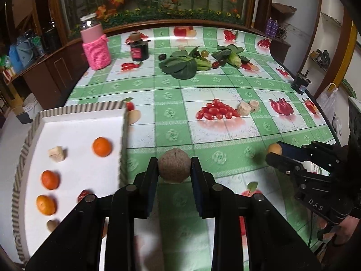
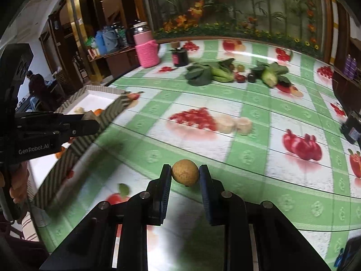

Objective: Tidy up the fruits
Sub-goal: 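Grasp a tan round fruit with the right tool while the left tool grasps a beige round bun, then release the beige bun into the tray with the left tool while the right tool releases the tan fruit there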

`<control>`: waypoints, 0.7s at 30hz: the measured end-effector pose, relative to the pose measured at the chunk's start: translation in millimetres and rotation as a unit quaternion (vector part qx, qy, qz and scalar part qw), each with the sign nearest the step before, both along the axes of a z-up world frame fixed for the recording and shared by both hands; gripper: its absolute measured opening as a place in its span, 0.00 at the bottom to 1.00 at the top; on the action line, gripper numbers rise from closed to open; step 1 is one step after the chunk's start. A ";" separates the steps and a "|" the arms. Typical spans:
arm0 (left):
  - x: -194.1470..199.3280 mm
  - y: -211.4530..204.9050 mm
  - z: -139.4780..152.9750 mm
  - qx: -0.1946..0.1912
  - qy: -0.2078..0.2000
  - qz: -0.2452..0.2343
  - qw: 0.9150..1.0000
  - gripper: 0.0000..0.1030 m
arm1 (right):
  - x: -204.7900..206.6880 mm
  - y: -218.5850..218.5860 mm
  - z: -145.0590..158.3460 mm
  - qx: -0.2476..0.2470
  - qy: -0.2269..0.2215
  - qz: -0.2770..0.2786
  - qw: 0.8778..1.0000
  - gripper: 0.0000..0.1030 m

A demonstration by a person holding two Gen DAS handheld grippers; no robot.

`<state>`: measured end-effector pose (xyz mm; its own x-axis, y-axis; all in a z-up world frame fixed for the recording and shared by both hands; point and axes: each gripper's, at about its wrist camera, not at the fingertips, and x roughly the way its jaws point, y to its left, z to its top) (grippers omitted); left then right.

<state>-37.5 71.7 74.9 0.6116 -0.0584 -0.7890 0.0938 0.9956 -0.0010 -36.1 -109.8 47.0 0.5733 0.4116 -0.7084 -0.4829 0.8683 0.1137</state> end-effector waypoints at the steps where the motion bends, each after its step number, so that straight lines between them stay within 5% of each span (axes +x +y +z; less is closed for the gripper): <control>1: -3.3 2.9 1.0 0.000 0.000 0.002 1.000 0.25 | -1.9 6.1 0.4 0.001 0.000 0.005 1.000 0.25; 21: -53.4 82.6 2.3 0.002 -0.021 0.082 0.996 0.25 | -36.8 115.5 12.2 0.001 -0.013 0.107 0.994 0.25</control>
